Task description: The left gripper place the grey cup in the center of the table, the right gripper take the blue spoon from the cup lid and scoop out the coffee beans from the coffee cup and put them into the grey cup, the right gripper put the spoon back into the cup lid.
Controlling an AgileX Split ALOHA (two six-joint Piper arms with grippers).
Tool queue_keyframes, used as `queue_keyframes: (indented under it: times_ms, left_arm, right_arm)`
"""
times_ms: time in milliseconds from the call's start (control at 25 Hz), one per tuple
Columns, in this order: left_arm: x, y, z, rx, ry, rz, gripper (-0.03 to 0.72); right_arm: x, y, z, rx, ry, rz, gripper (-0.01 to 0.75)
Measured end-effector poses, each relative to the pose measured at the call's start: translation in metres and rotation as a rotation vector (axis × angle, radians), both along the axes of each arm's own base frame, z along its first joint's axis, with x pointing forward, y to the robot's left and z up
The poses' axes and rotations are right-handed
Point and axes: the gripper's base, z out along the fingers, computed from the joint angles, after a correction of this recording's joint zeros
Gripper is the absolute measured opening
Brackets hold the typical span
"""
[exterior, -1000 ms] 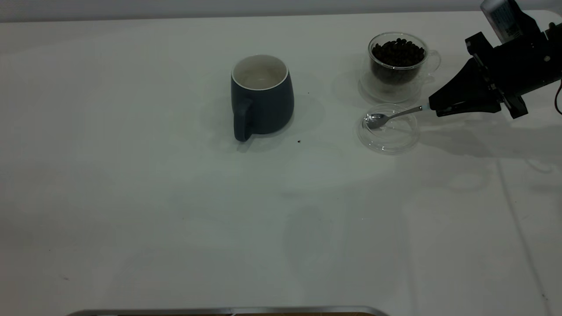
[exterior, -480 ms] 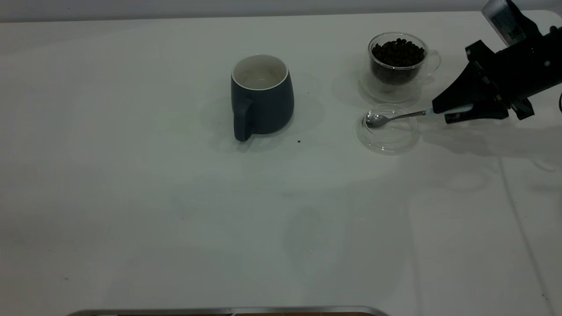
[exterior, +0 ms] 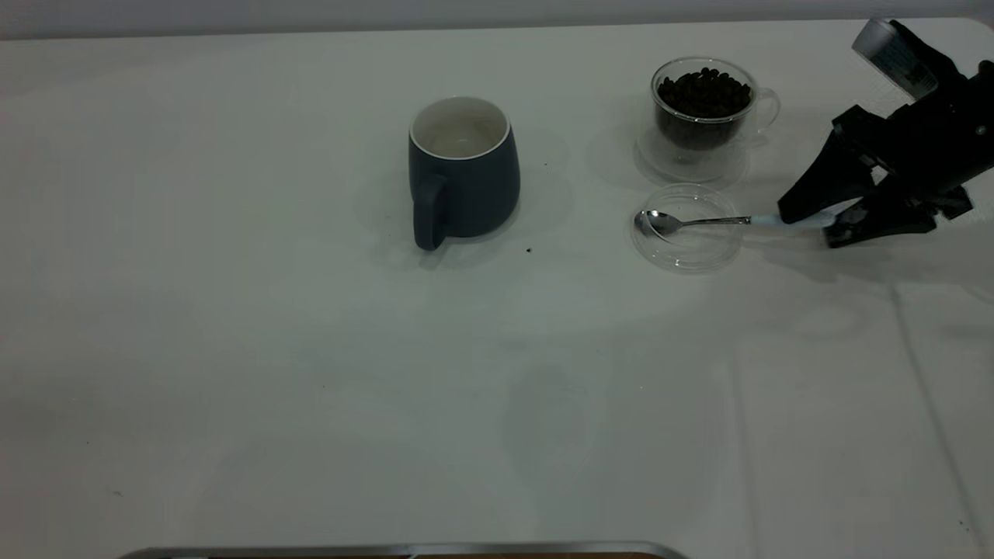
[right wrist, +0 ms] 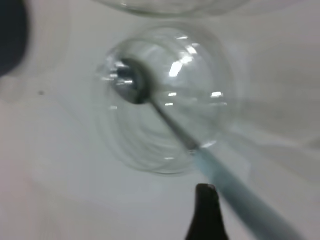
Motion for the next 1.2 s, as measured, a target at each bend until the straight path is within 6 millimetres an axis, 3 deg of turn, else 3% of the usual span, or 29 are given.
queue_keyframes:
  times_ms: [360,480,600,720,880,1000,1120,1200]
  left_arm:
    - [0.000,0.000,0.000,0.000,0.000,0.000,0.566]
    - [0.000,0.000,0.000,0.000,0.000,0.000,0.566]
    - [0.000,0.000,0.000,0.000,0.000,0.000,0.566]
    - [0.000,0.000,0.000,0.000,0.000,0.000,0.566]
    - [0.000,0.000,0.000,0.000,0.000,0.000,0.566]
    - [0.000,0.000,0.000,0.000,0.000,0.000,0.566]
    - [0.000,0.000,0.000,0.000,0.000,0.000,0.566]
    - [0.000,0.000,0.000,0.000,0.000,0.000,0.566]
  right_arm:
    - [0.017,-0.008,0.048,-0.130,-0.173,0.000,0.640]
    - [0.018,0.008,0.093,-0.121,-0.230,0.083,0.606]
    - [0.003,0.036,0.170,-0.110,-0.296,0.194,0.556]
    - [-0.029,0.045,0.249,-0.106,-0.333,0.207,0.523]
    - [-0.097,0.039,0.324,-0.200,-0.386,0.166,0.508]
    - [-0.155,0.035,0.346,-0.261,-0.414,0.108,0.507]
    - [-0.213,0.032,0.343,-0.299,-0.427,0.050,0.507]
    - [-0.249,0.032,0.329,-0.313,-0.434,0.027,0.507]
